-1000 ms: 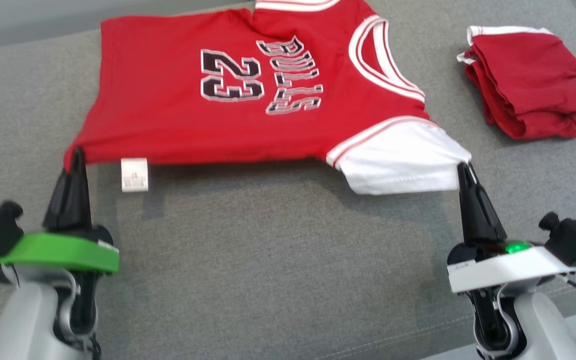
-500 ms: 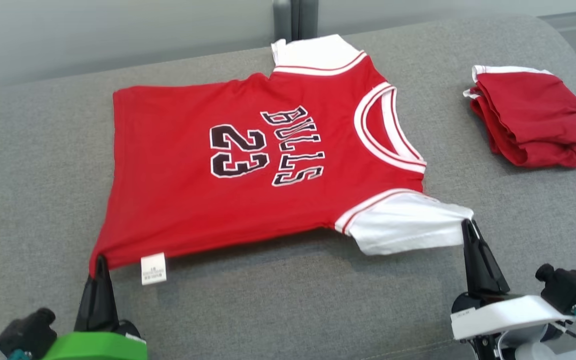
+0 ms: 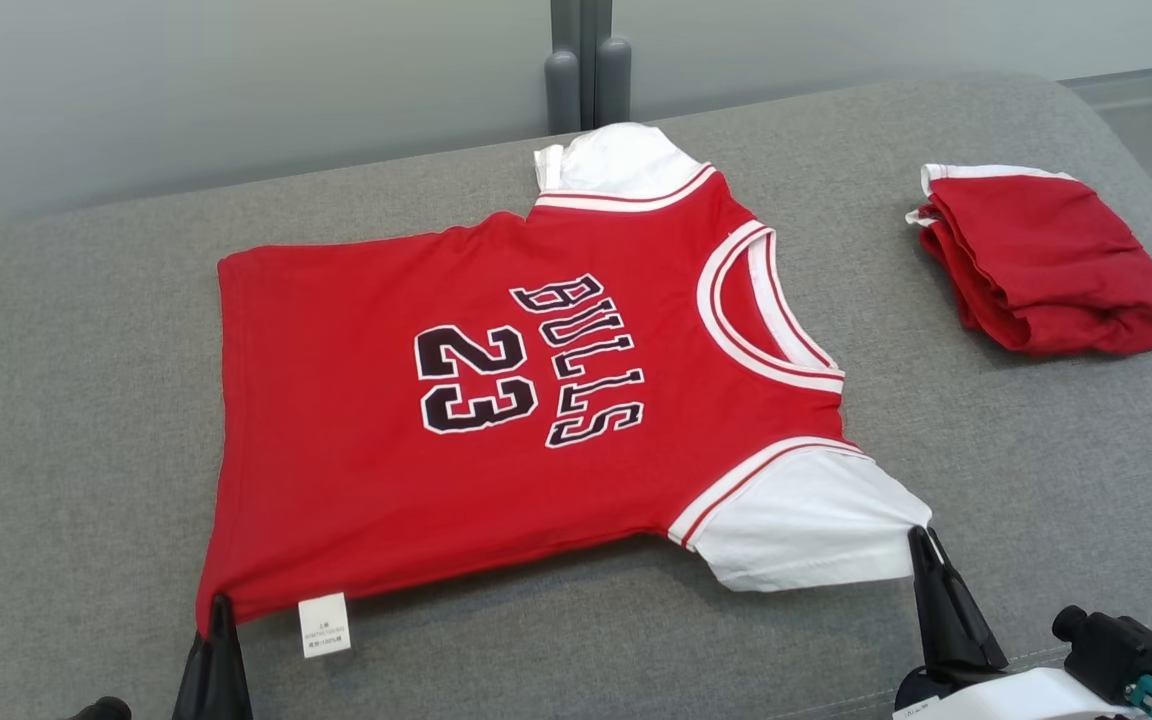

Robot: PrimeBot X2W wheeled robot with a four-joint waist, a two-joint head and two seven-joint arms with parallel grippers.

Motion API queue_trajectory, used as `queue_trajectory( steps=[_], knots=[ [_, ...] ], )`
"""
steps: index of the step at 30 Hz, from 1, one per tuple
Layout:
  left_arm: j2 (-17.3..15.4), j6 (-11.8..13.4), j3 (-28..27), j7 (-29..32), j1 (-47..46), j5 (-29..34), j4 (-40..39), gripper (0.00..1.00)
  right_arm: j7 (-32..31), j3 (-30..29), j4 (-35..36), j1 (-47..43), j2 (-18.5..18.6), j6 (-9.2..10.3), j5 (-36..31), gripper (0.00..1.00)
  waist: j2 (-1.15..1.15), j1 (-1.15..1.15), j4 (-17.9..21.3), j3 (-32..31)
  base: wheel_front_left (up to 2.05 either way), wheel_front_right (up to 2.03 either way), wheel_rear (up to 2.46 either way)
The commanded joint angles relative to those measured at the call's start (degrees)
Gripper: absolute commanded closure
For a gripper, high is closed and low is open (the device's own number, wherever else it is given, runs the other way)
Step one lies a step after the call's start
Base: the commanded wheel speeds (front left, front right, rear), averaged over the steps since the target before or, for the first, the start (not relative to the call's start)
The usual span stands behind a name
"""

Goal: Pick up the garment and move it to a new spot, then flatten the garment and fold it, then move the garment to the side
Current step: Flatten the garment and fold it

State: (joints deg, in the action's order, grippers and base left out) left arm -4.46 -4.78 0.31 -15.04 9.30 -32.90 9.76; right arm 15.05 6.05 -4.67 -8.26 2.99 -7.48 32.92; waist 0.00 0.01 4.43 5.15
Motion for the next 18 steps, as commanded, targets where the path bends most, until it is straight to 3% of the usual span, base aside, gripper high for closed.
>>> queue_trajectory(
  steps=[1,18],
  knots=[
    [0.09,-0.27,-0.03,-0.15,0.74,0.15,-0.05,1.00,0.19,-0.02,0.05,-0.82,0.17,-0.02,0.21,1.00,0.00,-0.01,0.43,-0.65,0.00,0.00,0.00],
    [0.86,-2.25,1.46,-0.14,-3.81,-3.08,5.70,1.00,-0.91,2.21,-6.72,2.21,0.23,-0.02,2.18,1.00,0.00,-0.01,0.03,-2.50,0.00,0.00,0.00]
  ],
)
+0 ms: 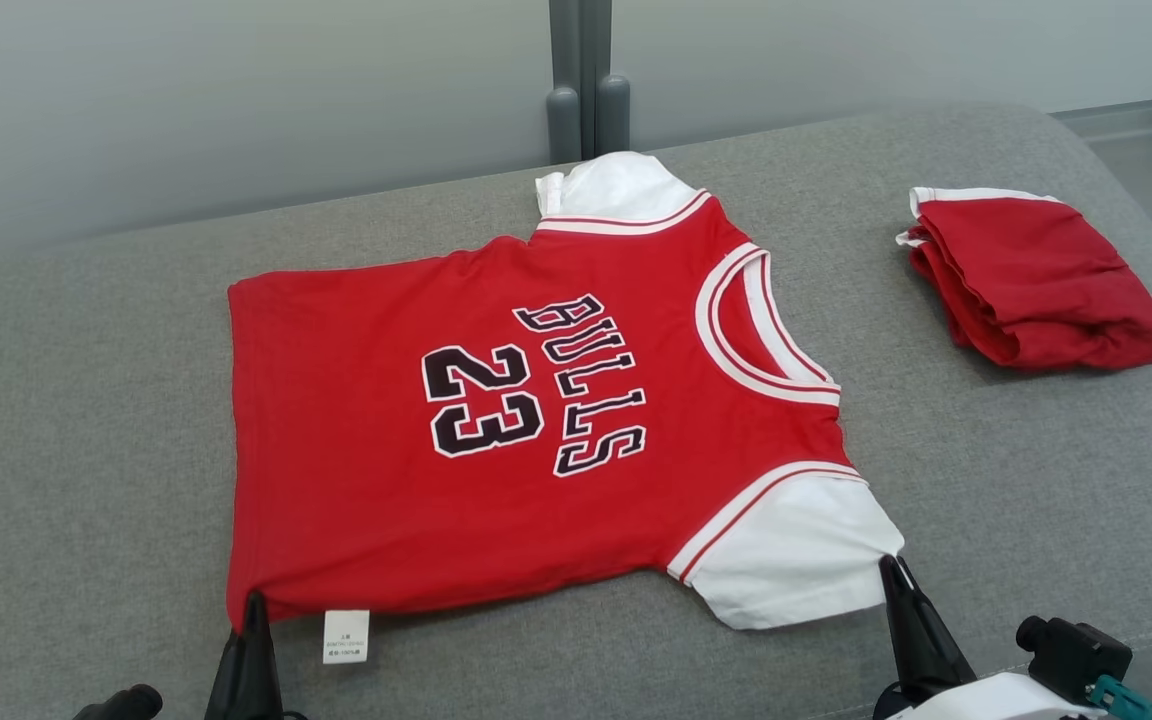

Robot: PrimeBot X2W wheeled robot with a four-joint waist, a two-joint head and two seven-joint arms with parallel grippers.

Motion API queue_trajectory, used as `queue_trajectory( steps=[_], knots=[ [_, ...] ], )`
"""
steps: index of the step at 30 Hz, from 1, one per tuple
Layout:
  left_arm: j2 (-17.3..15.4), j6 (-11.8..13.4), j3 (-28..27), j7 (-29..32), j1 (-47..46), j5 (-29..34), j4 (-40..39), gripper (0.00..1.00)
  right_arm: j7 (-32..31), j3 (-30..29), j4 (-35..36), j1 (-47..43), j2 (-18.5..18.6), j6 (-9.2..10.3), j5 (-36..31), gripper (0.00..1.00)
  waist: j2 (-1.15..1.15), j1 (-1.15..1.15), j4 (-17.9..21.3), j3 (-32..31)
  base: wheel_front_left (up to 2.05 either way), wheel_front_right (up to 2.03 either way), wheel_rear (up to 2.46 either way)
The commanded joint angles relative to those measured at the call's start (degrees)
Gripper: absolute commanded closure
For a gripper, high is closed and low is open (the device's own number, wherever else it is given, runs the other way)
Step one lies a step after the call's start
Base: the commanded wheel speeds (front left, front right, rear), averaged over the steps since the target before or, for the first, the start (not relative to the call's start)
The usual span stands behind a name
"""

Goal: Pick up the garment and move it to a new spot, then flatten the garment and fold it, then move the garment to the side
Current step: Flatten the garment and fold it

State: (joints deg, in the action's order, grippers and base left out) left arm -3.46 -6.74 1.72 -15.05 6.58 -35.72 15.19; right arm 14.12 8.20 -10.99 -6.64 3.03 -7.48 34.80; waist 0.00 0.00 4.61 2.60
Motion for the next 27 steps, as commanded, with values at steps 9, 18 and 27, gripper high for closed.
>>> queue_trajectory(
  steps=[9,18,27],
  knots=[
    [-0.22,-0.79,2.86,0.80,-6.76,-4.54,2.99,1.00,0.09,-0.15,-2.50,4.95,0.13,-0.02,2.67,1.00,0.00,0.00,-1.21,1.34,0.00,0.00,0.00],
    [-0.61,-0.77,3.45,1.46,-15.88,-6.63,9.39,1.00,-0.79,-1.30,-6.75,14.12,0.10,-0.02,5.04,1.00,0.00,0.00,-0.65,5.11,0.00,0.00,0.00],
    [-0.39,-0.36,0.90,0.34,-25.29,-7.02,19.03,1.00,-0.82,-0.48,-16.72,27.16,0.01,-0.02,5.35,1.00,0.00,0.00,-0.45,8.65,0.00,0.00,0.00]
  ],
)
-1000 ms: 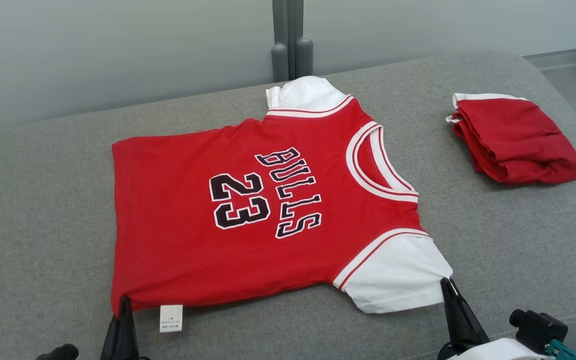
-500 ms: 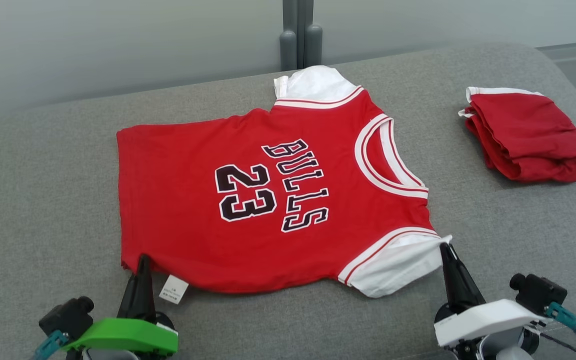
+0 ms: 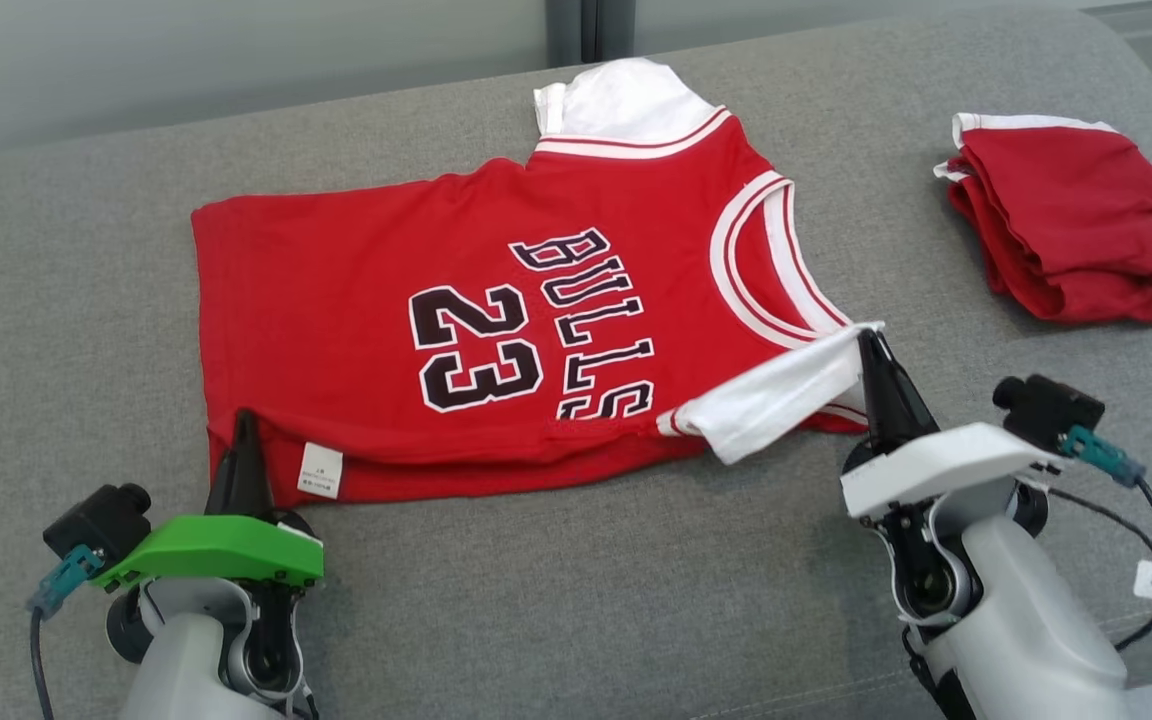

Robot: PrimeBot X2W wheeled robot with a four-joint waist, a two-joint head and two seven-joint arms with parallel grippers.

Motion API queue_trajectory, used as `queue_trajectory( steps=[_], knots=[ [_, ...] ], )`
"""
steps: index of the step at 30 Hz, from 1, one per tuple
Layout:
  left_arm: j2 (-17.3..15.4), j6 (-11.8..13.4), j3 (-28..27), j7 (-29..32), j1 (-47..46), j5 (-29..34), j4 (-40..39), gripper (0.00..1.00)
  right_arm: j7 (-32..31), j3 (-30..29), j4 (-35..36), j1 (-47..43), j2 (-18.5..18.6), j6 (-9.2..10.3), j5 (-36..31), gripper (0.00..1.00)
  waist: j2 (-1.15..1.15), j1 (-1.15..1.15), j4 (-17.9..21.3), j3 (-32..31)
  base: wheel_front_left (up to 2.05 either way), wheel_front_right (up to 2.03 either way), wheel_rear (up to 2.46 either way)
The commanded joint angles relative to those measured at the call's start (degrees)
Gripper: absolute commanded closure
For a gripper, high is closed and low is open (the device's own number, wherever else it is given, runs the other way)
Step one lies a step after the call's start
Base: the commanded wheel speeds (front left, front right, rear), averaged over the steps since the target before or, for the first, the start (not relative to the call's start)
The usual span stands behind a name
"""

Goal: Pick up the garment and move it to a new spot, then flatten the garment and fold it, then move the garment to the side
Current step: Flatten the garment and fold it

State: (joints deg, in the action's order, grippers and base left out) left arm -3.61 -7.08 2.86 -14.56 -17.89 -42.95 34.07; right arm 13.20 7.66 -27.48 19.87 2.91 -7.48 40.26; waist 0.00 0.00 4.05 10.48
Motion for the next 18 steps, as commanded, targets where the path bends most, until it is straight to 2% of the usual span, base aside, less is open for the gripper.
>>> queue_trajectory(
  steps=[1,8,18],
  knots=[
    [-0.22,-0.04,-0.35,-0.22,-1.62,0.34,0.96,1.00,0.18,0.40,-1.52,2.26,0.13,-0.02,-0.23,1.00,0.00,0.00,0.15,1.12,0.00,0.00,0.00],
    [-0.02,0.08,-1.08,-0.71,-5.64,1.66,4.49,1.00,-0.65,2.83,-11.12,11.94,0.25,-0.02,0.60,1.00,0.00,0.00,-0.34,3.33,0.00,0.00,0.00],
    [0.38,-0.35,-2.15,-0.61,-6.90,3.75,3.07,1.00,0.70,5.90,-22.02,20.80,0.50,-0.02,2.28,1.00,0.00,0.00,-1.73,4.87,0.00,0.00,0.00]
  ],
)
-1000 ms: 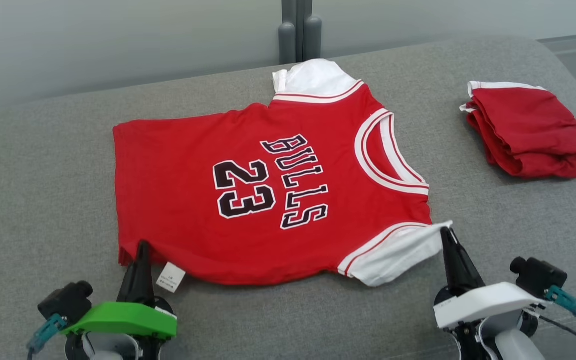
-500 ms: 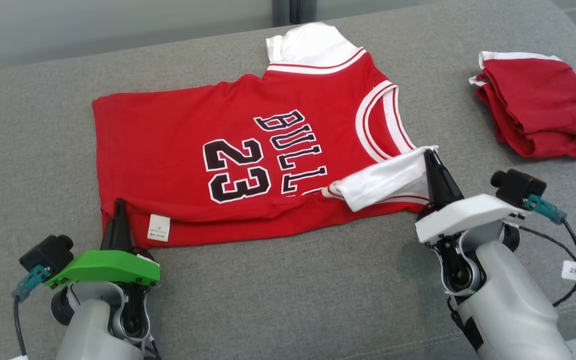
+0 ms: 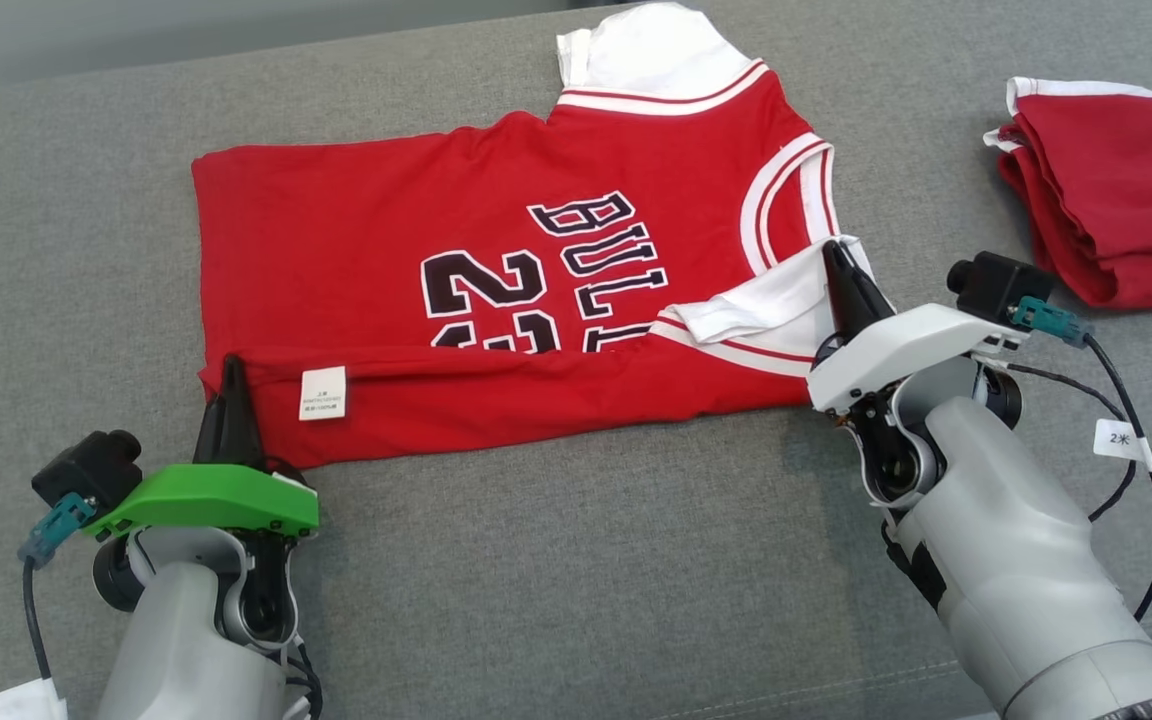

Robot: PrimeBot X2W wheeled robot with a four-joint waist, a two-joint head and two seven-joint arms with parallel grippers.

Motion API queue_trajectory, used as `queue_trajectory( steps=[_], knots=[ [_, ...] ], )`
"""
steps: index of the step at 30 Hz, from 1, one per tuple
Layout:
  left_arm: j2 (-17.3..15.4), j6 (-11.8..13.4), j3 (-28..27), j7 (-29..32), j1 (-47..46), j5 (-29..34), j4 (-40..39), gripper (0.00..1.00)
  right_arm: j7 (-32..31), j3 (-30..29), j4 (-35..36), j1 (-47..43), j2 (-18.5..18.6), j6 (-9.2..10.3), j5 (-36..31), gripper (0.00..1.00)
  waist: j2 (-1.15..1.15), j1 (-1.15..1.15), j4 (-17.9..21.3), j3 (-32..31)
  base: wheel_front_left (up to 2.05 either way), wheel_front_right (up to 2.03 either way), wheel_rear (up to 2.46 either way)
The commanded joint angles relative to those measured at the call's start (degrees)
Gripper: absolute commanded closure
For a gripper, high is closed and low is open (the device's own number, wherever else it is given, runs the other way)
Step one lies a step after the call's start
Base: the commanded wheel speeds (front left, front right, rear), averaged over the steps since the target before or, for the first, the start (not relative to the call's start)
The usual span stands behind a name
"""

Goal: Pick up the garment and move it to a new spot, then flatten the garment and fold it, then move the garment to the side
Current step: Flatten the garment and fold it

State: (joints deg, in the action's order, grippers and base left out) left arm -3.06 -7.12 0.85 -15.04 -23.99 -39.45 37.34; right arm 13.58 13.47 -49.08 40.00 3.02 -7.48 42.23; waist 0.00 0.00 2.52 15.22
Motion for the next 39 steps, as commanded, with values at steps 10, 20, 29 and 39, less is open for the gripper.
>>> queue_trajectory(
  steps=[10,20,29,39],
  knots=[
    [0.06,-0.38,0.24,-0.15,-0.12,0.85,-0.91,0.00,1.52,1.25,-6.75,5.16,0.42,-0.02,1.97,0.00,0.00,0.00,-0.63,0.02,0.00,0.00,0.00],
    [0.09,-0.42,-0.41,-0.14,2.82,1.23,-4.16,0.00,1.63,1.81,-1.09,5.37,0.89,-0.02,1.80,0.00,0.00,0.00,-0.10,-0.67,0.00,0.00,0.00],
    [-0.07,0.16,-1.87,-0.13,7.62,2.74,-5.28,0.00,1.63,-1.46,9.46,0.04,2.26,-0.02,-6.92,0.00,0.00,0.00,0.71,-2.87,0.00,0.00,0.00],
    [-0.13,4.59,-2.13,3.59,11.56,1.22,-2.83,0.00,1.64,-6.01,21.12,-11.34,1.32,-0.02,-13.35,0.00,0.00,0.00,2.20,-5.34,0.00,0.00,0.00]
  ],
)
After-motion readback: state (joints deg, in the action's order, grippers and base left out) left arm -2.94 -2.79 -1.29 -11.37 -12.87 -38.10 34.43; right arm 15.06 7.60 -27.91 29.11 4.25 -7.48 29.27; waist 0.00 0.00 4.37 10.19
